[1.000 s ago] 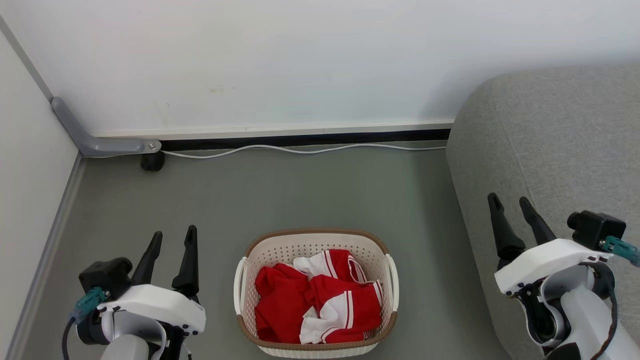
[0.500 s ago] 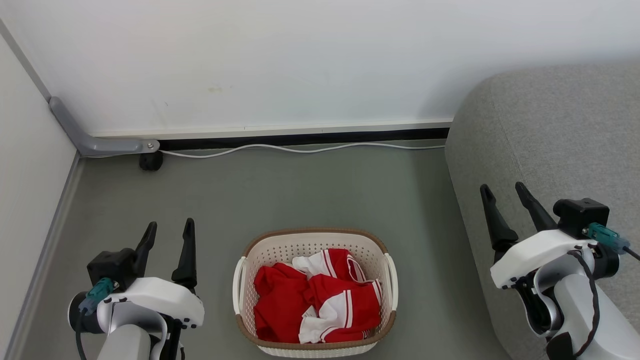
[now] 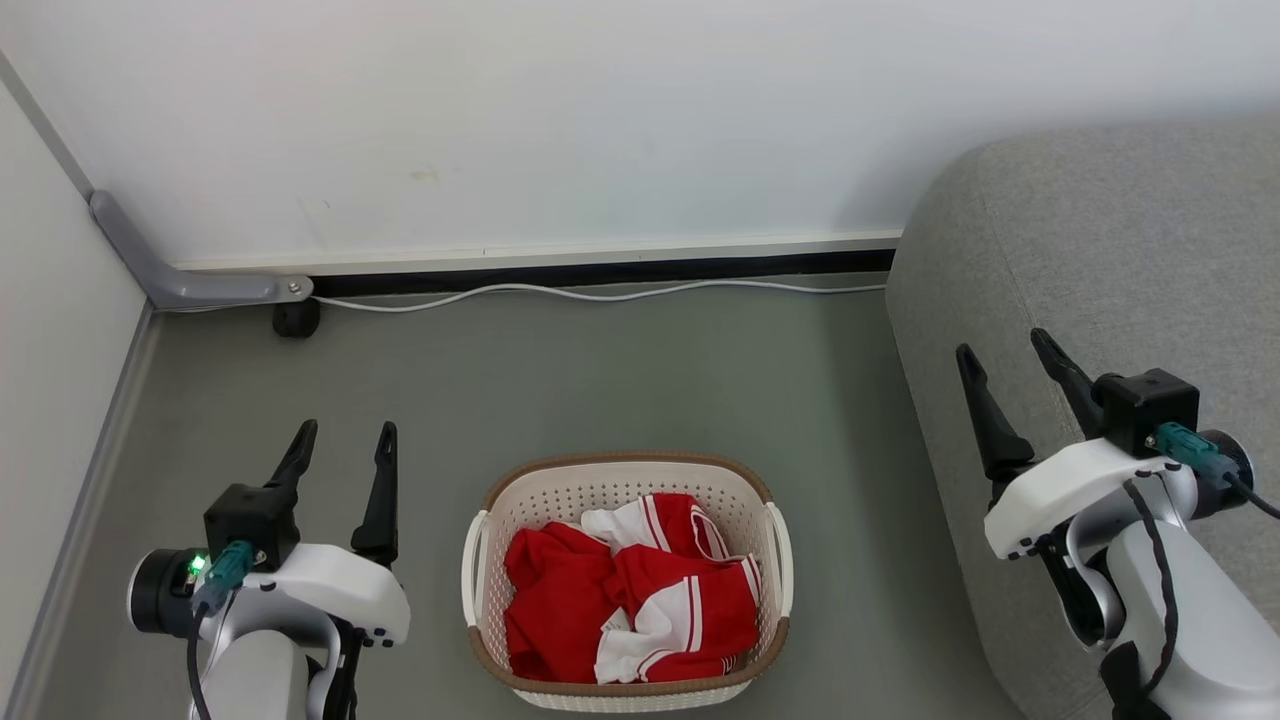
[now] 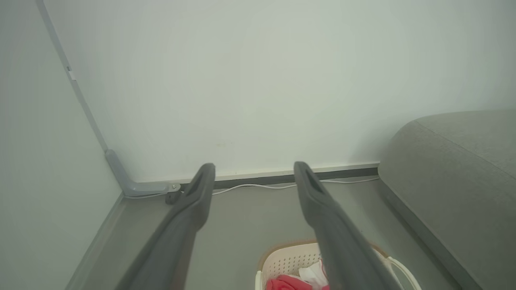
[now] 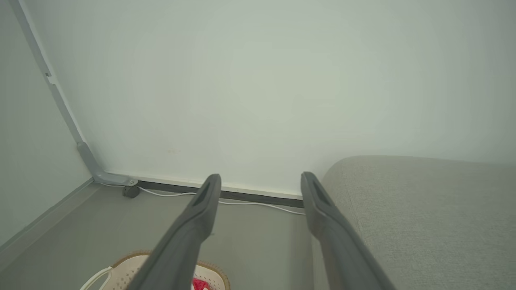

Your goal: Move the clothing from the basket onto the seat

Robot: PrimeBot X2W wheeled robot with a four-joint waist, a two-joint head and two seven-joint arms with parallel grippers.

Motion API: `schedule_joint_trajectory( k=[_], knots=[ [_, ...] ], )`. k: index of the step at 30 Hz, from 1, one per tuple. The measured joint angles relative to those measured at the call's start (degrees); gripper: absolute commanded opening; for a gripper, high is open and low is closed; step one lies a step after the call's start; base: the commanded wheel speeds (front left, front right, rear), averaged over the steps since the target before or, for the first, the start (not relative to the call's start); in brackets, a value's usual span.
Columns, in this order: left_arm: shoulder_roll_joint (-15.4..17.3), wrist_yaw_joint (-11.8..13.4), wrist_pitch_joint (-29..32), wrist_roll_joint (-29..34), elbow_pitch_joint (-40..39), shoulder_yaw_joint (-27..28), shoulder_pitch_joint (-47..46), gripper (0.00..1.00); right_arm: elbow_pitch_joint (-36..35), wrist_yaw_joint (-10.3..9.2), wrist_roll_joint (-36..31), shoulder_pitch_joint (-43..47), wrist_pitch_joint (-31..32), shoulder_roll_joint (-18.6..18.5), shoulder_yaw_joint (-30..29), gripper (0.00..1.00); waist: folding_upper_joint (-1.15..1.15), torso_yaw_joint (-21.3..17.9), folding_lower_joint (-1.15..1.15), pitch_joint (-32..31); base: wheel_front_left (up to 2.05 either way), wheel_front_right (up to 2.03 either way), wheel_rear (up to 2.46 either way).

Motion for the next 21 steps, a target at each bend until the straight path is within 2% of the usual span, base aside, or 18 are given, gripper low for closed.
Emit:
schedule_joint_trajectory(
  k=[3,21],
  knots=[
    [0.0,0.0,-0.1,1.5,0.4,0.3,-0.5,1.00,0.0,0.01,-1.5,-0.5,-0.5,-0.1,-0.1,1.00,0.00,0.0,0.00,0.1,0.00,0.00,0.00],
    [-0.3,0.0,-0.2,1.6,1.5,1.6,-0.7,1.00,-0.9,0.01,-2.5,-0.5,-0.5,0.8,-4.0,1.00,0.00,-0.1,0.00,1.3,0.00,0.00,0.00]
  ],
)
